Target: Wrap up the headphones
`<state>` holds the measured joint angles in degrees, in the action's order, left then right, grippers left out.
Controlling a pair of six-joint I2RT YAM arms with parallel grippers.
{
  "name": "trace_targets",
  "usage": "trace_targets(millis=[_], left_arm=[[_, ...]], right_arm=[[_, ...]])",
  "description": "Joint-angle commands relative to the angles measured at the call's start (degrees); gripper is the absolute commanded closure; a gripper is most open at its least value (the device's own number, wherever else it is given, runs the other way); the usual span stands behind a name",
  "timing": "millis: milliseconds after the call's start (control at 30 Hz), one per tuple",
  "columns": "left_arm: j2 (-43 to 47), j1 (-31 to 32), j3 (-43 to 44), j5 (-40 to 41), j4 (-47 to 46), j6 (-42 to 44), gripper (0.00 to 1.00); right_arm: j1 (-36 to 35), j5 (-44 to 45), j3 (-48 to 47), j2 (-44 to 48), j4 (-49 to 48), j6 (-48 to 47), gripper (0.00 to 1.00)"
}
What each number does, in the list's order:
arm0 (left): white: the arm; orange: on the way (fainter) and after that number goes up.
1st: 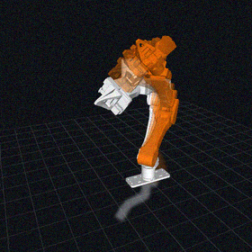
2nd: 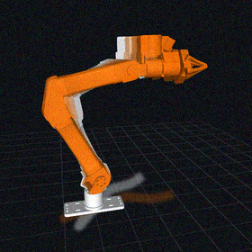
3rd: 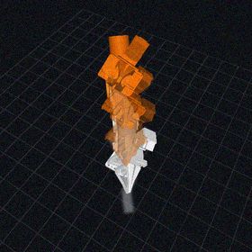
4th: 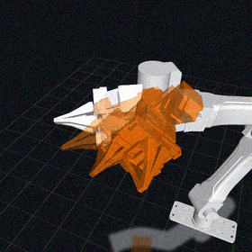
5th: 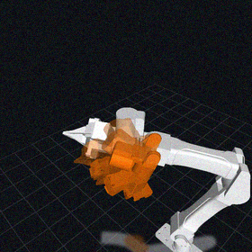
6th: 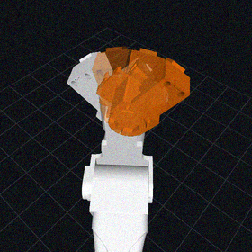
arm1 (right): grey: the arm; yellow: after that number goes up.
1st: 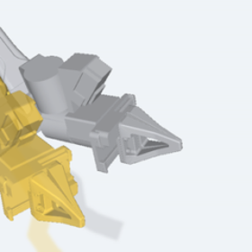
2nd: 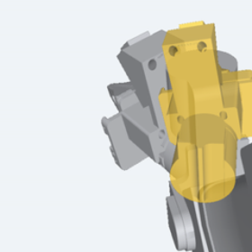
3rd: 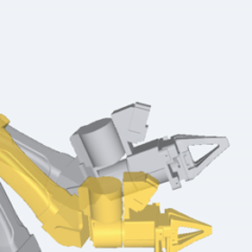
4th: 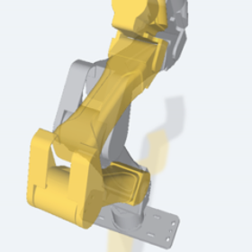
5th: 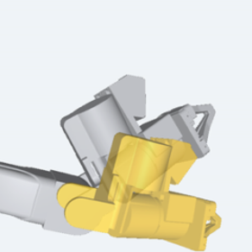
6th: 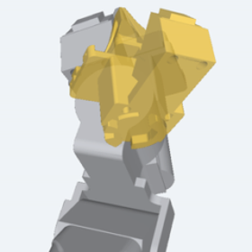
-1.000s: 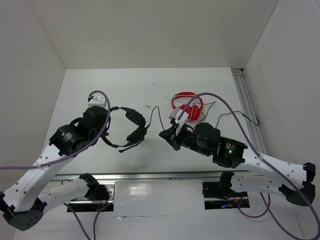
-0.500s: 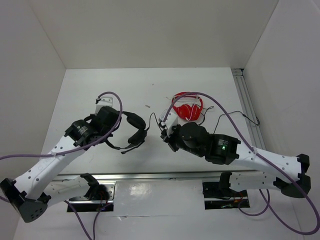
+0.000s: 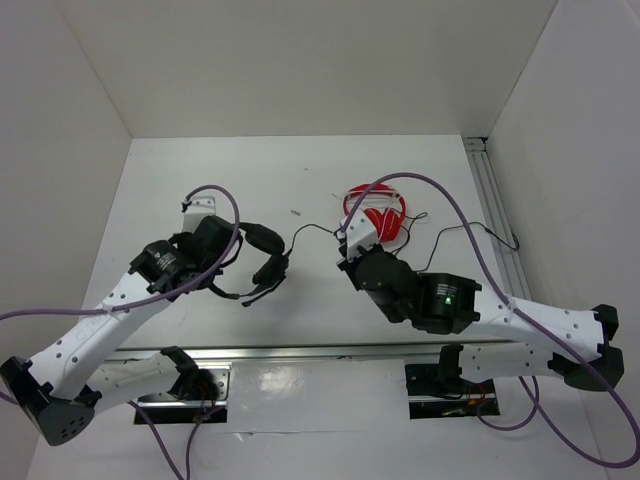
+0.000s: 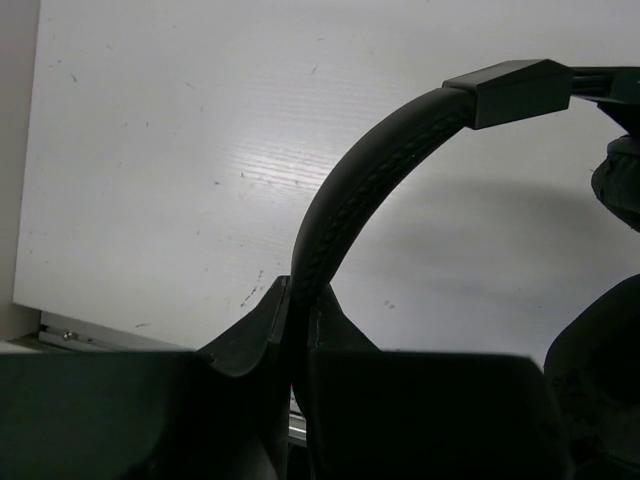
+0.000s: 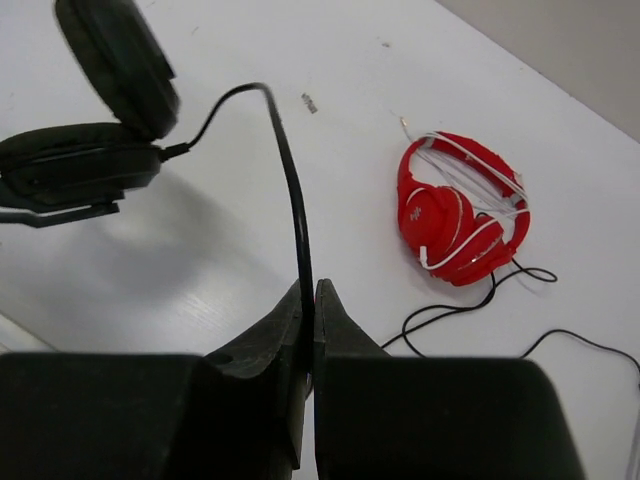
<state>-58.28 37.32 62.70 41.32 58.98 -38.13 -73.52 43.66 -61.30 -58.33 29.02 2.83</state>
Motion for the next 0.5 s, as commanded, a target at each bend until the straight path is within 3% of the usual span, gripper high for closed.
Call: trace_targets(millis=[0,167,300,467], left_arm=[[2.5,0.1,4.1,2.6,2.6,-7.4,1.0],[9.0,0.1,8.9,-13.1,-2.3,-3.2,1.0],[8.8,0.1,15.5,-16.2,0.7,-3.2,1.0],[10.2,0.1,22.1,-17.2,5.2,-2.7,1.0]], right_arm=[[-0.4,6.9,1.9,0.9,-1.8,3.2,1.0],[-0.4,6.6,9.4,0.3,-12.5,4.3,0.97],[3.1,2.3,12.8,-0.7,-23.1,3.1,0.94],[13.7,-9.1,16.5,-1.4,-31.9,3.1,0.97]])
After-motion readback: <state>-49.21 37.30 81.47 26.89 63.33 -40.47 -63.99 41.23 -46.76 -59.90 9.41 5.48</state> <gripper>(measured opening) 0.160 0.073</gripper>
